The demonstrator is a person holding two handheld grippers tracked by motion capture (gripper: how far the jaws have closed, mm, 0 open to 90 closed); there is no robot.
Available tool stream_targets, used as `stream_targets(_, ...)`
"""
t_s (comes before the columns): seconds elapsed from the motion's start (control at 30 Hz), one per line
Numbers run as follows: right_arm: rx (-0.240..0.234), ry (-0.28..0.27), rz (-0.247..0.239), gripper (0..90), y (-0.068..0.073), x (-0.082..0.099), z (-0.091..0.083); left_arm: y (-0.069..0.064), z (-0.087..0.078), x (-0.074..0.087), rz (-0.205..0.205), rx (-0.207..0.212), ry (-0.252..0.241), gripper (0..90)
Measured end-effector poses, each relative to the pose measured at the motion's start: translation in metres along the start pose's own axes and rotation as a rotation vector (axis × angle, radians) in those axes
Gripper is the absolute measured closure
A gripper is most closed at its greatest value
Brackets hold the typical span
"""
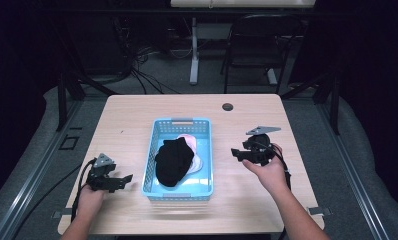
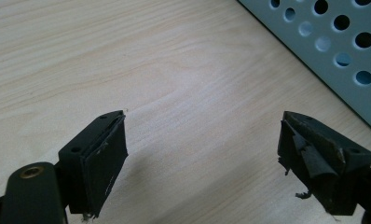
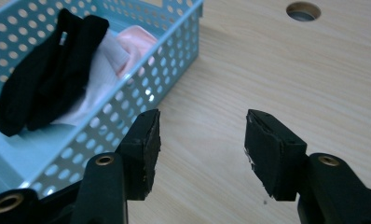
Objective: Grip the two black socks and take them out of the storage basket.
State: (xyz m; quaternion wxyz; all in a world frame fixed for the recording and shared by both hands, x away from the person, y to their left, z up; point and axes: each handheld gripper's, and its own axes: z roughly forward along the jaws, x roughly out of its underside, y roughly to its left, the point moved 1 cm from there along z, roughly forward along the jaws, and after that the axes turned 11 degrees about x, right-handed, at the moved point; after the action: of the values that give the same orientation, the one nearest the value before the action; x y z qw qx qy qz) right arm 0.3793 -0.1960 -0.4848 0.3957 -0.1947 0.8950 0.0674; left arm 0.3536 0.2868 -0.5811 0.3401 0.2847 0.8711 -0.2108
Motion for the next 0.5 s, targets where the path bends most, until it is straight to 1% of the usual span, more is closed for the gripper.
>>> stream_targets(0.07, -0.016, 0.005, -0.013, 44.6, 0.006, -0.009, 0.0, 0.0, 0.0, 0.0, 0.0, 0.001, 0.0, 15.6)
stream_targets(0.1, -0.021, -0.004, -0.023, 44.5, 0.01, -0.014, 0.0, 0.0, 0.0, 0.0, 0.0, 0.002, 0.0, 15.6)
stream_targets(0.2, -0.026, -0.006, -0.067, 44.2, 0.023, -0.026, 0.003, 0.0, 0.0, 0.0, 0.001, 0.003, -0.001, 15.6)
stream_targets(0.4, -0.043, 0.011, -0.134, 43.6, 0.047, -0.045, 0.017, 0.0, 0.0, 0.0, 0.001, 0.005, -0.001, 15.6)
stream_targets(0.5, -0.052, 0.004, -0.162, 43.4, 0.058, -0.054, 0.023, -0.001, 0.0, 0.0, -0.003, 0.007, -0.003, 15.6)
